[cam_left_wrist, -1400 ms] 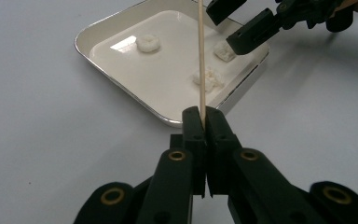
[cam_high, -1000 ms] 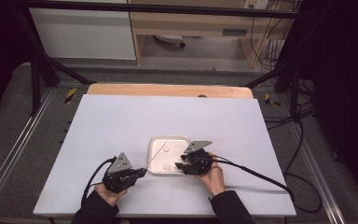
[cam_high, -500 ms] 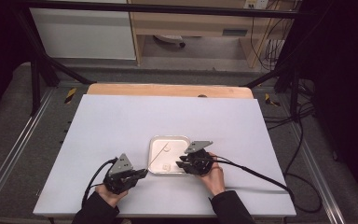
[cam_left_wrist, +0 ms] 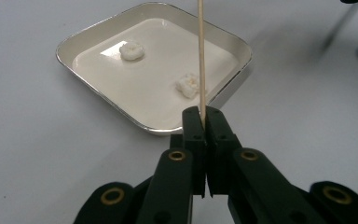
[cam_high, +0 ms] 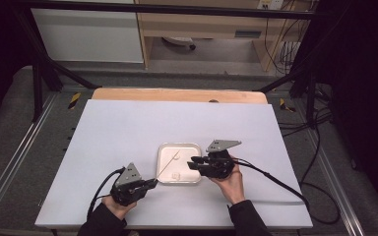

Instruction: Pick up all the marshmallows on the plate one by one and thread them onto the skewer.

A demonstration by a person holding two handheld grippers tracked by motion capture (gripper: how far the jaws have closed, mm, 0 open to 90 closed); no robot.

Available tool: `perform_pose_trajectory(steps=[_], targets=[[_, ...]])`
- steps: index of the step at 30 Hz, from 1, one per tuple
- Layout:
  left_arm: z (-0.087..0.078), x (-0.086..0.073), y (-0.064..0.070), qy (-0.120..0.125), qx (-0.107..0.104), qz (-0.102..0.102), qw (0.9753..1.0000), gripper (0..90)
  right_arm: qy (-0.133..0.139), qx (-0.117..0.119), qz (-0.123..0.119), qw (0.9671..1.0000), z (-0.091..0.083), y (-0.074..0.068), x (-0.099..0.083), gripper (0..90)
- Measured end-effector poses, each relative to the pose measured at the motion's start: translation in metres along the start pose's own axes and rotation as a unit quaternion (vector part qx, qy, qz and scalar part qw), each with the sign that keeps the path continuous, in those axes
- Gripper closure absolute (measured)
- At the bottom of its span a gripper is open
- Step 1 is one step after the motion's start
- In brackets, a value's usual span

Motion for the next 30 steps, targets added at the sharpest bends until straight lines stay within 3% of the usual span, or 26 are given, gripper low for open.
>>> perform_pose_trajectory(steps=[5, 11, 23, 30], targets=[[0.000, 0.001, 0.002, 0.006, -0.001, 0.004, 1.0000, 88.3, 0.037, 0.021, 0.034, 0.9985, -0.009, -0.001, 0.015, 70.7], [0.001, 0.002, 0.004, 0.011, -0.002, 0.004, 0.9999, 88.3, 0.079, 0.048, 0.076, 0.9928, -0.017, 0.002, 0.031, 70.8], [0.001, 0.003, 0.007, 0.021, -0.005, 0.009, 0.9997, 88.3, 0.122, 0.080, 0.111, 0.9831, -0.015, 0.000, 0.049, 70.2], [0.001, 0.004, 0.007, 0.026, -0.005, 0.009, 0.9996, 88.3, 0.121, 0.088, 0.121, 0.9814, -0.012, 0.000, 0.050, 70.4]])
Point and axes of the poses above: each handheld gripper's, and its own axes: z roughly forward along the jaws, x roughly out of its top, y roughly to its right, the point moved 6 cm from there along z, roughly forward along the jaws, and after that the axes turned 4 degrees about y, right-handed, at the moved point
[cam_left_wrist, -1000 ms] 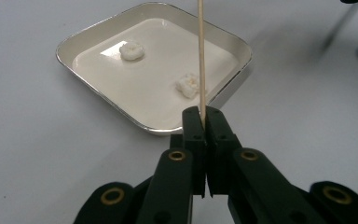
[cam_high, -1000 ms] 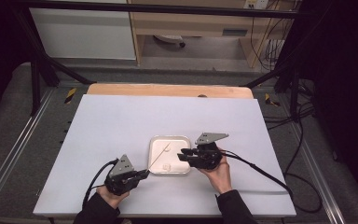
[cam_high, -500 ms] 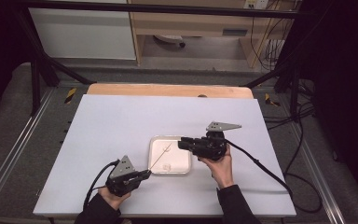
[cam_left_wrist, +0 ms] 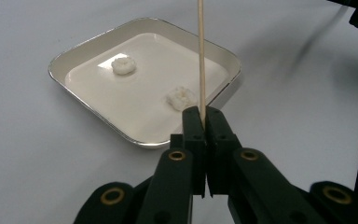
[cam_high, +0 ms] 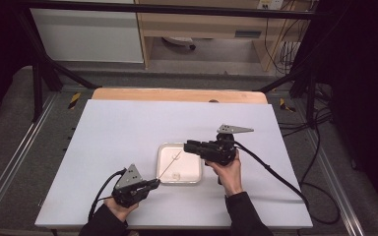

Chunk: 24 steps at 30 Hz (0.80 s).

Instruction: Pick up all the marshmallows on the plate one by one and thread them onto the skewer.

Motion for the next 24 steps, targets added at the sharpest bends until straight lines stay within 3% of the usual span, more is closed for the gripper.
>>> perform_pose_trajectory(steps=[13, 24], targets=[[-0.001, 0.001, 0.002, 0.004, -0.004, 0.007, 1.0000, 88.3, -0.006, 0.029, 0.024, 0.9993, 0.006, -0.002, -0.005, 72.3], [0.002, -0.001, 0.004, 0.001, -0.005, 0.010, 0.9999, 88.4, -0.011, 0.048, 0.029, 0.9984, 0.011, -0.006, -0.013, 76.1]])
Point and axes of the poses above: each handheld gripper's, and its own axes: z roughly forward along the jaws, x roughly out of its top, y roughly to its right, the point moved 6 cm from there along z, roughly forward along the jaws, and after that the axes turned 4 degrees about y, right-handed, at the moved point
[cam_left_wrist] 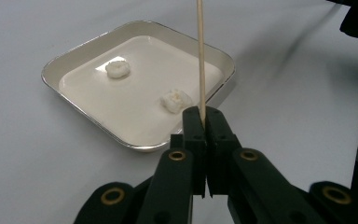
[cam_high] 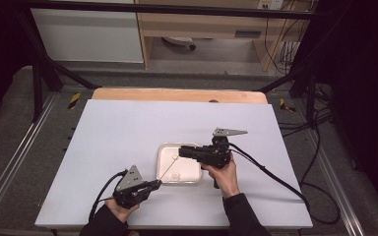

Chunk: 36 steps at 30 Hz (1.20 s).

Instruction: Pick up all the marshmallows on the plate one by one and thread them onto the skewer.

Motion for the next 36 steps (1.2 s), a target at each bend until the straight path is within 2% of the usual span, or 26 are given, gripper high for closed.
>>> perform_pose_trajectory(steps=[5, 9, 14, 26, 30, 32, 36], targets=[[0.001, 0.000, 0.001, 0.002, 0.001, 0.000, 1.0000, 88.5, -0.001, 0.007, 0.002, 1.0000, 0.002, -0.001, -0.003, 76.3], [0.001, 0.004, 0.002, 0.014, -0.001, 0.000, 0.9999, 88.4, -0.028, 0.012, -0.002, 0.9995, 0.007, -0.002, -0.013, 76.0], [0.004, 0.004, 0.001, 0.009, 0.006, -0.008, 0.9999, 88.4, -0.057, 0.012, -0.012, 0.9982, 0.023, -0.006, -0.028, 75.2], [0.013, 0.006, 0.002, 0.011, 0.004, -0.035, 0.9993, 88.3, -0.073, 0.010, -0.014, 0.9972, 0.035, -0.006, -0.051, 74.2], [0.014, 0.006, 0.002, 0.009, 0.003, -0.033, 0.9994, 88.3, -0.078, 0.007, -0.019, 0.9967, 0.036, -0.006, -0.055, 73.2], [0.013, 0.006, 0.002, 0.011, 0.003, -0.033, 0.9994, 88.3, -0.075, 0.003, -0.024, 0.9969, 0.034, -0.007, -0.052, 67.2], [0.010, 0.006, -0.001, 0.014, 0.003, -0.038, 0.9992, 88.3, -0.061, -0.020, -0.050, 0.9967, 0.025, -0.007, -0.039, 52.9]])
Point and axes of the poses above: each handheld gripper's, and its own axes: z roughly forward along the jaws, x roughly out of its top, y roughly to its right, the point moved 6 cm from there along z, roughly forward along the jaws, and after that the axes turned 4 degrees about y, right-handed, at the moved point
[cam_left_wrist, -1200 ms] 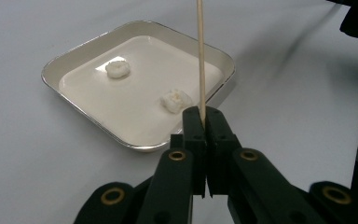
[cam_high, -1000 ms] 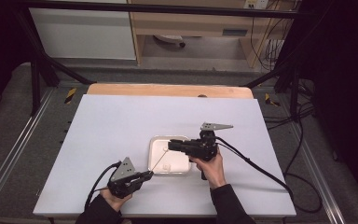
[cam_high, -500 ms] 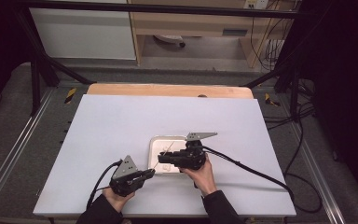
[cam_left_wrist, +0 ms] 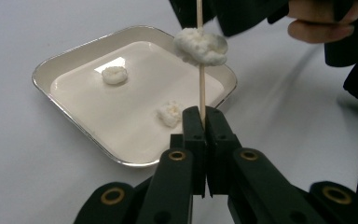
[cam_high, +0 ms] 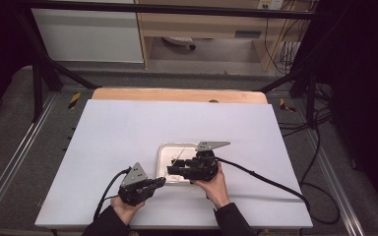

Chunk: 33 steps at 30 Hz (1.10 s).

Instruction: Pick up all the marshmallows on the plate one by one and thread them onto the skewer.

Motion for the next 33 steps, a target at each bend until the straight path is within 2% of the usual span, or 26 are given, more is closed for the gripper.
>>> perform_pose_trajectory(steps=[2, 5, 10, 12, 16, 21, 26, 33], targets=[[-0.003, 0.000, -0.002, 0.002, 0.002, 0.000, 1.0000, 88.3, -0.002, -0.013, -0.012, 0.9998, -0.006, 0.001, 0.005, 47.4], [-0.007, 0.000, -0.005, 0.002, 0.004, -0.005, 1.0000, 88.3, -0.010, -0.038, -0.036, 0.9986, -0.012, 0.004, 0.007, 33.9], [-0.014, -0.002, -0.011, -0.004, 0.006, -0.007, 0.9999, 88.2, -0.039, -0.075, -0.065, 0.9943, -0.017, 0.013, 0.004, 20.1], [-0.016, -0.003, -0.014, -0.008, 0.007, -0.008, 0.9999, 88.2, -0.056, -0.100, -0.087, 0.9896, -0.016, 0.019, 0.000, 15.4], [-0.021, -0.004, -0.018, -0.011, 0.010, -0.008, 0.9999, 88.2, -0.081, -0.128, -0.111, 0.9822, -0.013, 0.027, -0.008, 8.6], [-0.025, -0.009, -0.022, -0.024, 0.017, -0.001, 0.9996, 88.2, -0.085, -0.139, -0.119, 0.9795, -0.010, 0.031, -0.010, 6.1], [-0.031, -0.012, -0.028, -0.025, 0.026, -0.002, 0.9993, 88.2, -0.078, -0.146, -0.111, 0.9799, -0.007, 0.036, -0.007, 4.6], [-0.034, -0.013, -0.033, -0.024, 0.027, -0.006, 0.9993, 88.2, -0.081, -0.169, -0.102, 0.9769, -0.001, 0.052, -0.003, 3.3]])
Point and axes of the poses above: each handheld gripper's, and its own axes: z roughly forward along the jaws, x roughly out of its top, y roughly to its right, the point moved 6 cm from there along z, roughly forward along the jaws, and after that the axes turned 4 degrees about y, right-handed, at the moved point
